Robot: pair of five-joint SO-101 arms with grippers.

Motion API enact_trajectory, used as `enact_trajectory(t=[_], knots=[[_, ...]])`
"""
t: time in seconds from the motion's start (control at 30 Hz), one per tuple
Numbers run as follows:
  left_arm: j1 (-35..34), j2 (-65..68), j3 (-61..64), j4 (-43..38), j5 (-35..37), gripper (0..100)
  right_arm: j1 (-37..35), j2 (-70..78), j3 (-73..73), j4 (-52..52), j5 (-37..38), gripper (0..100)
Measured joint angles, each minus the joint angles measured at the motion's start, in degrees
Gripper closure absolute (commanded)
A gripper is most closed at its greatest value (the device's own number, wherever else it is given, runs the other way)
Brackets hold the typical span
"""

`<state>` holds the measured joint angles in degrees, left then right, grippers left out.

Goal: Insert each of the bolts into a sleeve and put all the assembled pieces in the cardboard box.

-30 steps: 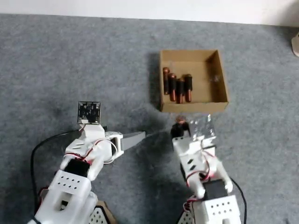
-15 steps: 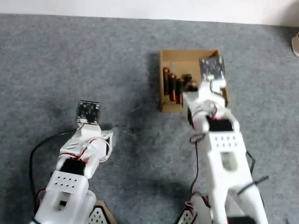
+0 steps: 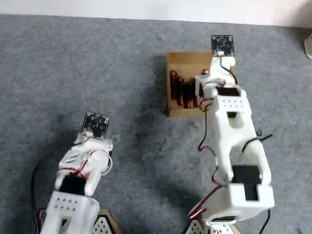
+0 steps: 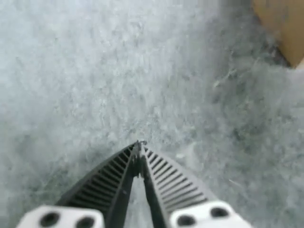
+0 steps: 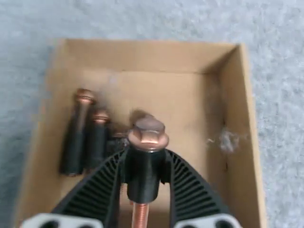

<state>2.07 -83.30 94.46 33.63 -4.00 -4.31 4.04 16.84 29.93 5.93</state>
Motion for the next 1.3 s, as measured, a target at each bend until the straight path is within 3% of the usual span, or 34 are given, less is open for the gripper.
enact_trajectory(t=[0.1,0.27,0.43,0.53,0.6,0.87,1.1,1.3], knots=[[-0.09,-11.87,1.67,1.76,-0.09,99,0.62,4.48,-2.37,-0.09,0.0,98.0],[-0.35,-19.87,1.49,10.9,-0.35,99,0.18,10.29,-3.69,0.62,-0.09,82.6],[-0.35,-19.87,1.58,11.78,-0.44,99,0.44,10.99,-3.96,9.05,-0.09,85.1],[-0.35,-19.87,1.58,11.78,-0.44,99,0.18,9.49,-3.96,14.07,-0.09,92.3],[-0.35,-19.87,1.58,11.78,-0.44,99,0.35,6.15,-3.96,16.88,-0.35,99.8],[-0.35,-19.87,1.58,11.78,-0.44,99,-1.23,-16.53,9.93,23.74,-0.62,99.5],[-0.35,-19.87,1.58,11.87,-0.44,99,-1.76,-39.91,31.47,23.38,-0.62,99.5],[-0.35,-19.87,1.58,11.87,-0.44,99,-1.76,-57.32,50.37,16.09,-0.62,99.5]])
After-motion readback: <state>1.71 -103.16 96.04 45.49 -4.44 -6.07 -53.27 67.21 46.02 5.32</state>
